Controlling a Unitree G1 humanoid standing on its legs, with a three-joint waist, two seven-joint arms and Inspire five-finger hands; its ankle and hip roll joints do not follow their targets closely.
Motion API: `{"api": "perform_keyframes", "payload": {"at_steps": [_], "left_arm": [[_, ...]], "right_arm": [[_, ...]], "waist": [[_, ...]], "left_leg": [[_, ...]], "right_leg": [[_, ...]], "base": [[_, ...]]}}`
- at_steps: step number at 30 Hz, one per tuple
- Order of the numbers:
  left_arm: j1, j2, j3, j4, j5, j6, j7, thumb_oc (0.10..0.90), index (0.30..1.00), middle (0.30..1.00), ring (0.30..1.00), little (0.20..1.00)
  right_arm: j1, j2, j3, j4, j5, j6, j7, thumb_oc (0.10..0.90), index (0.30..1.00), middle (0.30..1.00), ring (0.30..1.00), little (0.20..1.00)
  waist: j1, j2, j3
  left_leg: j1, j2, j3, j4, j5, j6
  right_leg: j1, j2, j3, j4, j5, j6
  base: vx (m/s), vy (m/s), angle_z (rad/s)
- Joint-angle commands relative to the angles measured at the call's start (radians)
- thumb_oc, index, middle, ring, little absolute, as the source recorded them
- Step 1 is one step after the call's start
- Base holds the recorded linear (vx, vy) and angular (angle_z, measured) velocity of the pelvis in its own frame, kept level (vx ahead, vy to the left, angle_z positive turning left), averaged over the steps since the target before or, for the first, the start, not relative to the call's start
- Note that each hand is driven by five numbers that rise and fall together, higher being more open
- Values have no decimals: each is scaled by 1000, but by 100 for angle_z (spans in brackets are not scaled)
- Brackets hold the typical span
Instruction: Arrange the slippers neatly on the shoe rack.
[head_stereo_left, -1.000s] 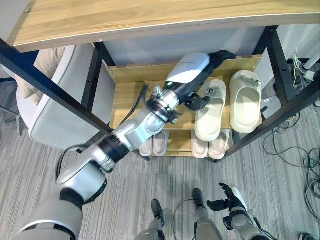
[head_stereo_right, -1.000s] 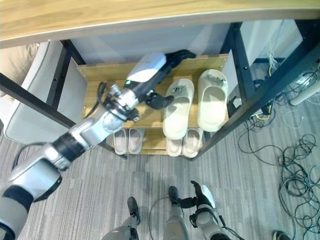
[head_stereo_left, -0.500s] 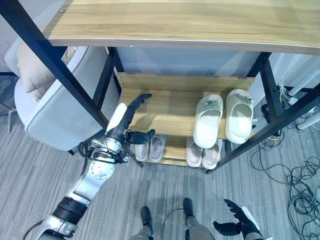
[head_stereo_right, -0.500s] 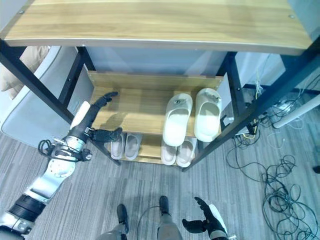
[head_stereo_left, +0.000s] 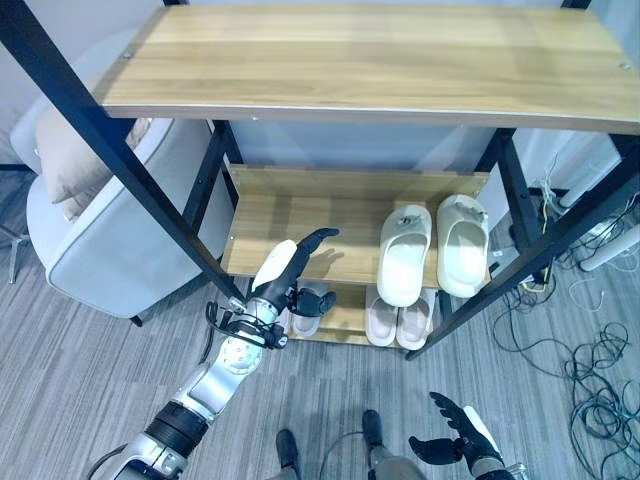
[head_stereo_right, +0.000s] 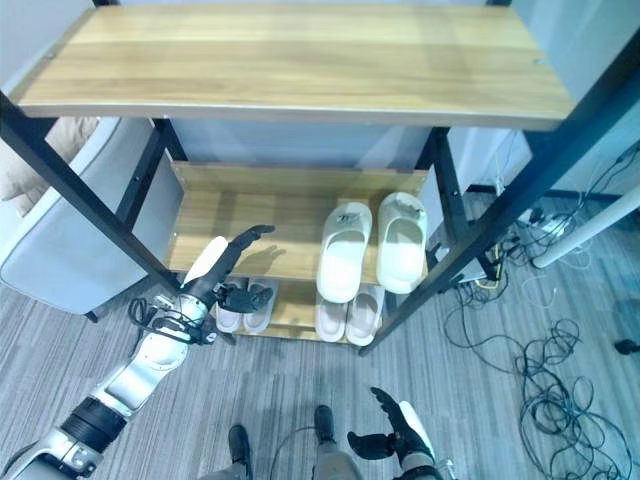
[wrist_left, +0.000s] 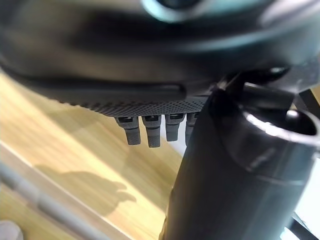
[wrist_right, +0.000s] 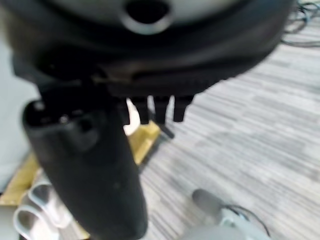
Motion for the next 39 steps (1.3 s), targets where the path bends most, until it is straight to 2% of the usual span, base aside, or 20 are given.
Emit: {"api": "perform_keyframes", "payload": {"at_steps": [1,2,3,4,5,6,7,8,9,12,15,16,17,18,20,23,25,28,33,39], "left_arm": [[-62,12,53,-23,18,-71,56,800,900,900,900,900],[-36,29,69,-43,15,-74,54,800,900,900,900,900],[-21,33,79,-51,9,-76,47,800,900,900,900,900],[-2,32,97,-67,-6,-80,47,800,900,900,900,900],[-2,33,98,-69,-6,-79,46,800,900,900,900,900],[31,35,117,-90,-16,-83,40,800,900,900,900,900],[49,33,127,-99,-13,-87,35,800,900,900,900,900],[53,33,128,-101,-13,-87,34,800,900,900,900,900],[83,25,124,-104,2,-87,16,800,900,900,900,900],[97,23,118,-101,14,-89,3,800,900,900,900,900],[105,28,108,-91,31,-84,-1,800,900,900,900,900],[99,32,106,-82,41,-80,5,800,900,900,900,900],[98,32,107,-81,41,-81,6,800,900,900,900,900],[96,34,105,-80,46,-76,8,800,900,900,900,900],[78,31,98,-63,47,-75,9,800,900,900,900,900],[70,19,90,-39,49,-78,15,800,900,900,900,900],[71,13,82,-20,59,-76,21,800,900,900,900,900],[76,3,85,10,56,-75,26,800,900,900,900,900],[38,-23,52,70,73,-64,54,800,900,900,900,900],[-50,-47,21,133,105,-42,142,800,900,900,900,900]], "right_arm": [[48,-28,-9,-67,-5,-48,-20,800,900,900,900,900],[47,-37,-3,-69,-10,-53,-19,800,900,900,900,900],[49,-40,-2,-62,-10,-53,-18,800,900,900,900,900],[40,-49,-10,-40,-4,-51,-23,800,900,900,900,900],[39,-49,-9,-39,-4,-52,-23,800,900,900,900,900],[36,-51,-26,-20,5,-51,-24,800,900,900,900,900],[36,-48,-38,-20,5,-50,-24,800,900,900,900,900],[37,-49,-37,-21,5,-50,-23,800,900,900,900,900],[29,-44,-45,-6,-4,-46,-19,800,900,900,900,900],[22,-39,-55,-2,-5,-40,-21,800,900,900,900,900],[8,-14,-51,-9,-12,-32,-15,800,900,900,900,900],[-21,2,-35,8,-32,-24,-18,800,900,900,900,900],[-24,2,-34,10,-33,-24,-19,800,900,900,900,900],[-34,12,-30,19,-36,-18,-18,800,900,900,900,900],[-48,30,-27,33,-42,-15,-22,800,900,900,900,900],[-48,29,-23,46,-58,-15,-28,800,900,900,900,900],[-29,34,-26,37,-57,-12,-24,800,900,900,900,900],[-17,18,-17,33,-55,-15,-16,800,900,900,900,900],[7,-12,-19,-3,-54,-24,-18,800,900,900,900,900],[7,-14,-12,-14,-30,-34,-55,800,900,900,900,900]], "waist": [[12,-17,-52],[24,-38,-28],[34,-48,-13],[57,-62,11],[54,-61,13],[72,-70,12],[73,-68,2],[73,-68,1],[75,-58,-21],[69,-58,-39],[59,-51,-50],[54,-42,-36],[55,-44,-35],[53,-37,-26],[48,-26,-12],[39,-19,-18],[35,-40,-54],[40,-47,-86],[26,-49,-89],[11,-64,-71]], "left_leg": [[5,44,-33,36,-61,-22],[-15,67,-46,155,-81,-26],[-31,68,-58,215,-94,-22],[-79,30,-84,329,-94,-8],[-87,29,-87,344,-101,-6],[-114,-74,-111,379,-173,24],[-120,-116,-106,354,-185,37],[-117,-118,-105,350,-185,39],[-79,-153,-113,294,-203,62],[-61,-174,-130,265,-192,66],[11,-162,-120,157,-165,85],[43,-145,-109,118,-162,90],[46,-147,-107,112,-159,91],[54,-137,-104,103,-158,95],[72,-127,-107,79,-152,99],[82,-121,-100,59,-155,100],[91,-139,-109,55,-161,96],[95,-130,-98,26,-144,82],[85,-100,-108,3,-133,55],[-7,-78,-112,3,-102,30]], "right_leg": [[17,28,-45,73,-178,24],[57,44,-41,80,-198,5],[82,48,-42,78,-200,-2],[105,40,-50,82,-203,-18],[106,40,-52,83,-204,-17],[122,37,-60,80,-201,-16],[120,42,-65,80,-190,-15],[121,40,-65,79,-191,-13],[124,53,-57,80,-182,-4],[124,54,-59,92,-186,1],[83,42,-76,212,-220,17],[34,5,-99,300,-220,55],[29,3,-97,311,-225,56],[6,-21,-97,345,-217,73],[-36,-51,-61,391,-213,84],[-27,-104,-24,316,-167,90],[37,-97,-4,178,-151,89],[80,-75,3,77,-109,89],[111,-43,-28,11,-106,76],[45,-29,-54,6,-111,73]], "base": [[-23,-138,-7],[-36,-183,-4],[-121,-235,-6],[-107,-95,-11],[-112,-54,-15],[-38,13,-2],[0,0,0],[47,76,0],[64,64,0],[73,59,-19],[40,100,3],[-5,96,-13],[-49,46,-20],[-56,-17,-20],[-72,-41,-43],[3,-83,-23],[147,-117,-1],[114,-123,12],[29,-118,4],[-76,-90,10]]}}
